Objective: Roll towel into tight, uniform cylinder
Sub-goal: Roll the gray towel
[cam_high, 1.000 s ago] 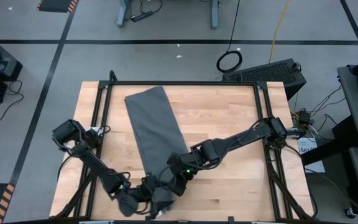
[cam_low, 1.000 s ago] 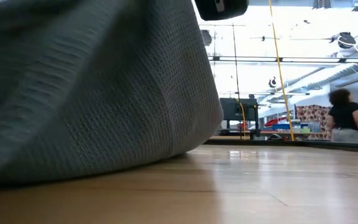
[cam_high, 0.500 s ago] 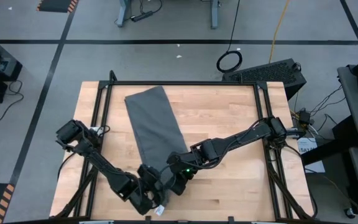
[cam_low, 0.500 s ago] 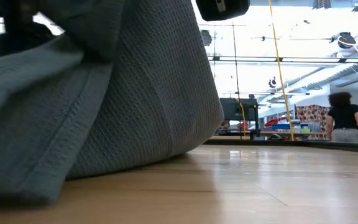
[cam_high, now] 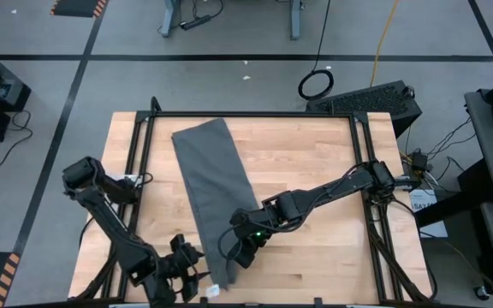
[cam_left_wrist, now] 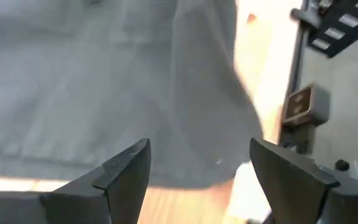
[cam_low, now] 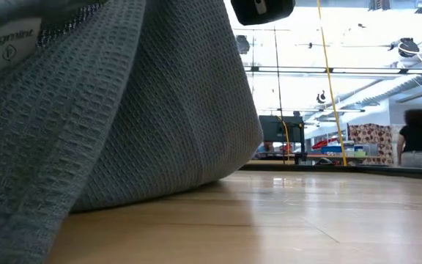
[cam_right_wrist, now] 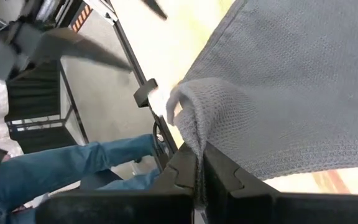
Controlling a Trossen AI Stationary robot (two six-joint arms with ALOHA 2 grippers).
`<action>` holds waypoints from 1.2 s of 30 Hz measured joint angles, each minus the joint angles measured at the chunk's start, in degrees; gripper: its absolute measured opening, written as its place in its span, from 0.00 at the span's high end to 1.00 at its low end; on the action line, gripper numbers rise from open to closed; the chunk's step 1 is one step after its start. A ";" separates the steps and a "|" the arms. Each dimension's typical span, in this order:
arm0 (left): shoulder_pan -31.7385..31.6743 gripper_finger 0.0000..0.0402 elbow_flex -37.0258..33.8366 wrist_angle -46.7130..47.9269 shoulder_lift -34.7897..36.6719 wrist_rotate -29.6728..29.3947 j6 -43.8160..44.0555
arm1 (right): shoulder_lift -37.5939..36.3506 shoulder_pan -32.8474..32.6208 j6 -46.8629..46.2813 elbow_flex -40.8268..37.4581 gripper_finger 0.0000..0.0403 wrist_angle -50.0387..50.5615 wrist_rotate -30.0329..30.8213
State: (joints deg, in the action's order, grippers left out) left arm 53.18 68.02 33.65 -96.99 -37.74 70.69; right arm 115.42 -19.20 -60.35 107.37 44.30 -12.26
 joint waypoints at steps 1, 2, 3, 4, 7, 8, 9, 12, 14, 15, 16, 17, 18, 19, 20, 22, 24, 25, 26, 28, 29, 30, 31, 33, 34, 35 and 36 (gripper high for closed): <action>0.36 0.31 -0.39 0.84 0.00 0.04 0.87 | 0.00 0.00 0.43 0.00 1.00 -0.03 0.13; 0.80 0.31 -0.77 1.89 0.00 0.07 2.42 | 0.00 0.00 1.05 0.00 1.00 -0.03 0.16; 1.16 0.31 -1.06 2.96 0.00 0.09 4.22 | 0.00 0.00 1.70 0.00 1.00 -0.03 0.16; 1.54 0.31 -1.24 4.46 -0.02 0.00 6.07 | 0.00 0.00 2.42 0.00 1.00 0.01 0.20; 2.53 0.31 -1.97 9.44 -0.02 -2.22 12.08 | 0.00 0.00 5.31 0.00 1.00 0.02 0.22; 2.86 0.31 -2.17 11.32 -0.02 -3.92 13.89 | 0.00 0.00 6.51 0.00 1.00 0.01 0.23; 3.03 0.31 -2.37 13.03 -0.02 -6.00 15.43 | 0.00 0.01 7.91 0.00 1.00 0.03 0.30; 3.21 0.31 -4.04 15.67 -0.02 -12.48 19.14 | 0.00 0.09 11.96 0.00 1.00 0.04 1.60; 2.67 0.31 -5.00 16.59 -0.02 -15.81 20.69 | 0.00 0.16 15.53 0.00 1.00 0.03 2.89; 2.29 0.31 -5.40 16.47 -0.02 -16.75 20.79 | 0.00 0.31 17.67 0.00 1.00 0.03 3.44; 1.90 0.31 -5.68 16.48 -0.02 -17.30 20.36 | 0.00 0.47 20.11 0.00 1.00 0.06 3.84; 1.55 0.31 -5.83 16.54 -0.04 -17.47 19.47 | 0.00 0.73 22.44 0.00 1.00 0.06 4.28; 1.15 0.31 -5.85 16.48 -0.04 -17.69 17.95 | 0.00 1.03 24.56 0.00 1.00 0.06 4.75; 0.78 0.31 -5.85 15.98 -0.04 -17.88 16.21 | 0.00 1.41 26.49 0.00 1.00 0.00 5.17; 0.45 0.31 -5.85 15.40 -0.04 -18.18 14.65 | 0.00 1.85 27.90 0.00 1.00 -0.18 5.17; -0.07 0.31 -5.85 13.12 -0.04 -19.77 11.91 | 0.00 2.78 28.43 0.00 1.00 -1.03 4.97; -0.50 0.31 -5.85 9.71 -0.04 -22.44 9.89 | 0.00 3.21 28.28 0.00 1.00 -2.22 5.62; -0.65 0.31 -5.85 7.30 -0.06 -23.76 8.96 | 0.00 3.23 28.42 0.00 1.00 -2.65 6.38; -0.76 0.31 -5.84 4.75 -0.18 -25.10 7.91 | 0.00 3.19 29.46 0.00 1.00 -2.64 6.76; -0.73 0.31 -5.83 -1.67 -0.76 -27.21 4.40 | 0.00 2.73 32.84 0.00 1.00 -2.53 6.73; -0.59 0.31 -5.83 -5.40 -1.28 -28.16 1.49 | 0.00 2.61 34.74 0.00 1.00 -2.37 6.68; -0.28 0.31 -5.83 -9.84 -2.05 -29.63 -2.41 | 0.00 2.51 36.32 0.00 1.00 -2.02 6.78; 0.10 0.31 -5.81 -14.14 -2.85 -31.96 -6.03 | 0.00 2.47 37.20 0.00 1.00 -1.61 7.41; 0.63 0.31 -5.81 -23.05 -4.78 -36.77 -11.43 | 0.00 2.54 35.72 0.00 1.00 -0.17 11.33; 0.79 0.31 -5.78 -28.12 -5.94 -38.09 -14.03 | 0.00 2.66 33.98 0.00 1.00 0.99 13.53; 1.00 0.31 -5.76 -33.03 -7.26 -38.57 -17.05 | -0.14 2.66 32.88 -0.02 1.00 1.93 15.23; 1.20 0.31 -5.76 -37.48 -8.92 -38.61 -20.51 | -0.20 2.67 32.53 -0.02 1.00 2.11 16.81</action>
State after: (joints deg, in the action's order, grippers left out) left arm 54.38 62.26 -3.83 -105.91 -76.35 50.17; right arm 115.22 -16.53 -27.82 107.35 46.42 4.55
